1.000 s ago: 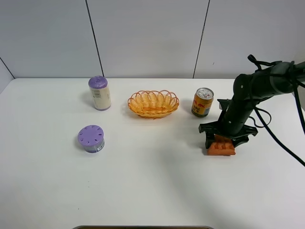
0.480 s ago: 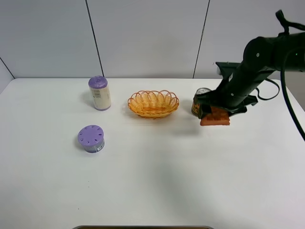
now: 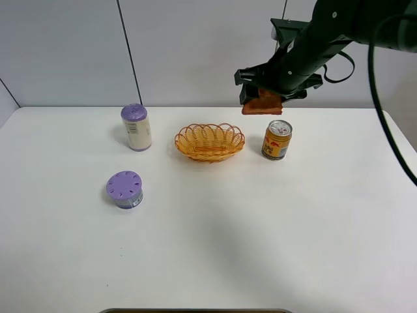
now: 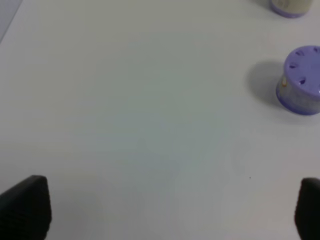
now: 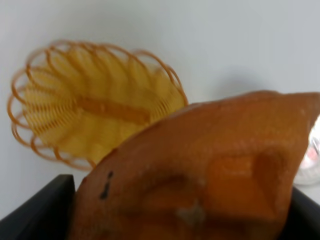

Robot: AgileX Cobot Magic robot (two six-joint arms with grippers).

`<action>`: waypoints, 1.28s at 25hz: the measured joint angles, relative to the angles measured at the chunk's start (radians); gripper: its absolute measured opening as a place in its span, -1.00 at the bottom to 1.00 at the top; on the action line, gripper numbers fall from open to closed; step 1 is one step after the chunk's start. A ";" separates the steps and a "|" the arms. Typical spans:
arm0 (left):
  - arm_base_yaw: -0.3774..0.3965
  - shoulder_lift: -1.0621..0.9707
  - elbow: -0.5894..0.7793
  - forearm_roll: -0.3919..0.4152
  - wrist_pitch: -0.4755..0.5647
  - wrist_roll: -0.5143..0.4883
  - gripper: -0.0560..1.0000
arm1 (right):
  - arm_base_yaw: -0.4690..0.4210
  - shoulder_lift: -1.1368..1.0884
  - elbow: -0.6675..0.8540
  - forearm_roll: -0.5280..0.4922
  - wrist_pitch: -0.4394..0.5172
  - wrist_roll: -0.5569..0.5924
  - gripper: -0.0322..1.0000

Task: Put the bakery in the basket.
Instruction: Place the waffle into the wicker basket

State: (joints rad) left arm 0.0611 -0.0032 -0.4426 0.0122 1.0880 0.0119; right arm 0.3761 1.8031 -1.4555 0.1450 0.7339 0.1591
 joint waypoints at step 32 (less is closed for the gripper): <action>0.000 0.000 0.000 0.000 0.000 0.000 0.99 | 0.128 0.479 -0.285 -0.004 -0.052 0.000 0.43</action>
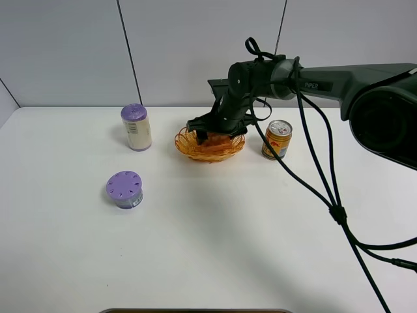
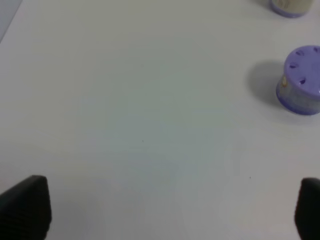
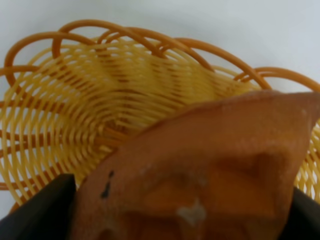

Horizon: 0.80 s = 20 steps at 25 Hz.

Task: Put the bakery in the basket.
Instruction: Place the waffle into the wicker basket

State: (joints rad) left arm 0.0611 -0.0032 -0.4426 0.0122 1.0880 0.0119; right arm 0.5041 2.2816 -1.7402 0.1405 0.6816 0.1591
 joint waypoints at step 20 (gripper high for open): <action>0.000 0.000 0.000 0.000 0.000 0.000 0.99 | 0.001 -0.225 -0.004 -0.012 0.249 -0.011 0.91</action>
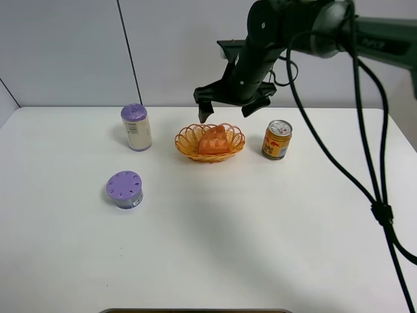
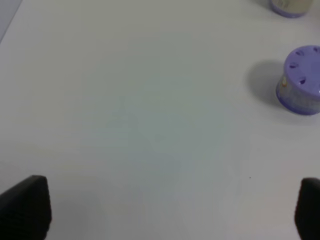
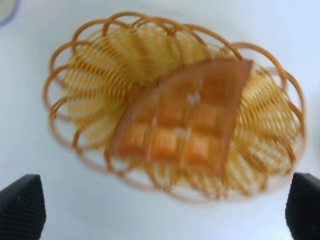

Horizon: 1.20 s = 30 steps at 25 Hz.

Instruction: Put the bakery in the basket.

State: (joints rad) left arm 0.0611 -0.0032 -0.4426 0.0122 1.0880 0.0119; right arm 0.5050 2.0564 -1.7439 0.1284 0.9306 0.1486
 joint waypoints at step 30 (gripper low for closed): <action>0.000 0.000 0.000 0.000 0.000 0.000 0.99 | -0.001 -1.035 0.631 -0.188 0.293 0.093 0.91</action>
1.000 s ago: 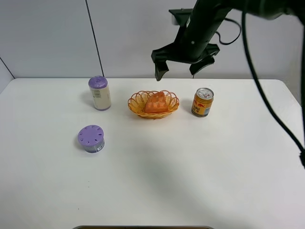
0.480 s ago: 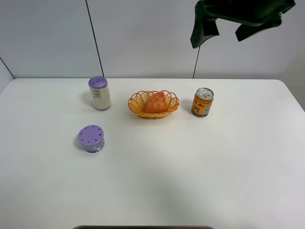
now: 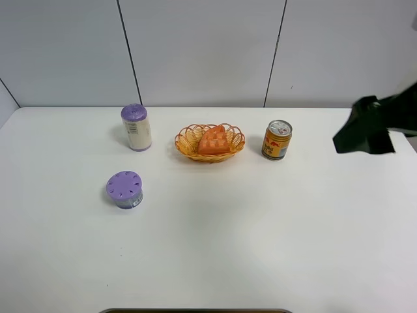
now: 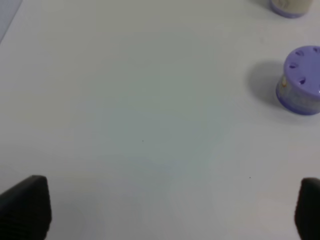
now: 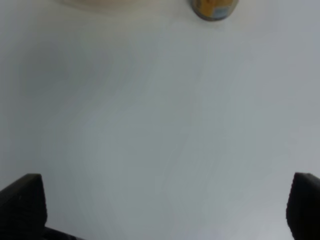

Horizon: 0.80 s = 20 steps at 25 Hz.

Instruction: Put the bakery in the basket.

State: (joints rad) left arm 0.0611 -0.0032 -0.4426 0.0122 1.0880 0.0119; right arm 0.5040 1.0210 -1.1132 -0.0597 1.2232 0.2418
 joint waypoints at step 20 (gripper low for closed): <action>0.000 0.000 0.000 0.000 0.000 0.000 0.99 | -0.417 -0.777 0.542 -0.040 -0.116 -0.144 0.91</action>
State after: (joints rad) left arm 0.0611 -0.0032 -0.4426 0.0122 1.0880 0.0119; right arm 0.0865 0.2440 -0.5713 -0.0995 1.1071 0.0980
